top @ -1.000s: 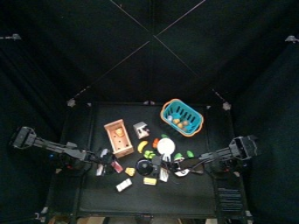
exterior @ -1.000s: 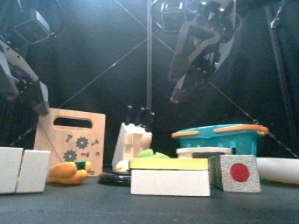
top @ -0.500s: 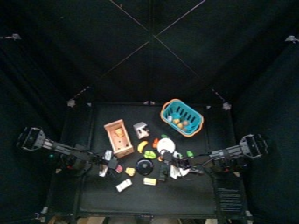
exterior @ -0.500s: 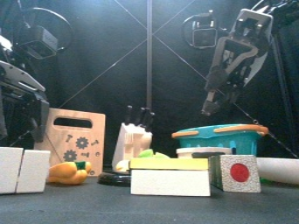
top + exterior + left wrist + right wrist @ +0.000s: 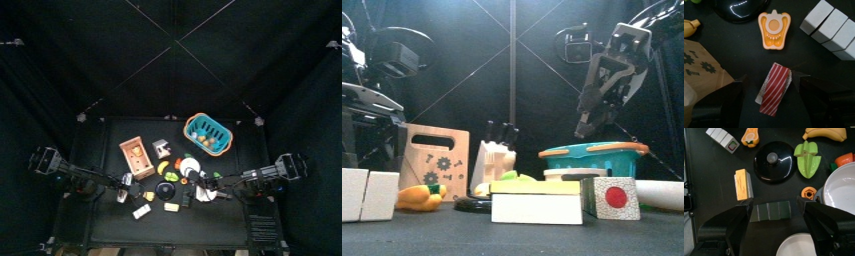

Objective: Grab salmon sushi

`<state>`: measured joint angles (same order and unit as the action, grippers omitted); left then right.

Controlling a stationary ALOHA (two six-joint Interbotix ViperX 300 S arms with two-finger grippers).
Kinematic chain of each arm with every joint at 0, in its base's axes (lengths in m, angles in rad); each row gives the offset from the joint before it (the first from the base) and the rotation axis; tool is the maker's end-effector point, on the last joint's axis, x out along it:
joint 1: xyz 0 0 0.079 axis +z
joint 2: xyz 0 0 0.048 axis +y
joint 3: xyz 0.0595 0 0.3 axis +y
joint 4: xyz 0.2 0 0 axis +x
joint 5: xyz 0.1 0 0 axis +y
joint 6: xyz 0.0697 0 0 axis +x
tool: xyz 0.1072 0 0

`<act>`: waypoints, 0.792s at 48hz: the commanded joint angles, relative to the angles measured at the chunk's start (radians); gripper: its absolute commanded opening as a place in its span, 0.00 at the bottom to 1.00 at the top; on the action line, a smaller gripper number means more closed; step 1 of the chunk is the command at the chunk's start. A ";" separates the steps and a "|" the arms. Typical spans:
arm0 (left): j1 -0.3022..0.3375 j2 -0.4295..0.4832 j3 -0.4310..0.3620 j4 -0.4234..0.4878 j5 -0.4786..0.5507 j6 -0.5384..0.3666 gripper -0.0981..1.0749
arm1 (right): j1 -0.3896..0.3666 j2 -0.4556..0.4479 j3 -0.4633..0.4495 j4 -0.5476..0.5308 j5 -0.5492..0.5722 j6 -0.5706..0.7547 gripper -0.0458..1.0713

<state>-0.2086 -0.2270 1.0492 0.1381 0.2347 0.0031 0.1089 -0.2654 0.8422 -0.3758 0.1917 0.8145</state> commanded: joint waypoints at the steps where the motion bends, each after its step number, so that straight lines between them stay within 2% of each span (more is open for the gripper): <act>1: -0.008 0.023 -0.006 0.009 0.005 -0.006 0.92 | -0.005 -0.026 -0.008 0.000 -0.008 -0.002 0.93; 8: -0.006 0.005 -0.014 0.029 0.017 -0.008 0.92 | -0.005 -0.026 -0.006 0.002 -0.008 0.000 0.93; 19: 0.037 -0.032 0.014 0.052 0.127 -0.009 0.92 | -0.005 -0.025 -0.005 0.002 -0.008 0.000 0.93; 27: 0.060 -0.114 0.018 0.100 0.126 -0.009 0.92 | -0.005 -0.025 -0.003 0.002 -0.008 0.000 0.93; 38: 0.054 -0.186 0.021 0.097 0.095 -0.009 0.92 | -0.005 -0.026 -0.002 0.002 -0.008 0.000 0.93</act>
<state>-0.1534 -0.3988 1.0815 0.2347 0.3482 -0.0077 0.1089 -0.2654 0.8483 -0.3758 0.1917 0.8161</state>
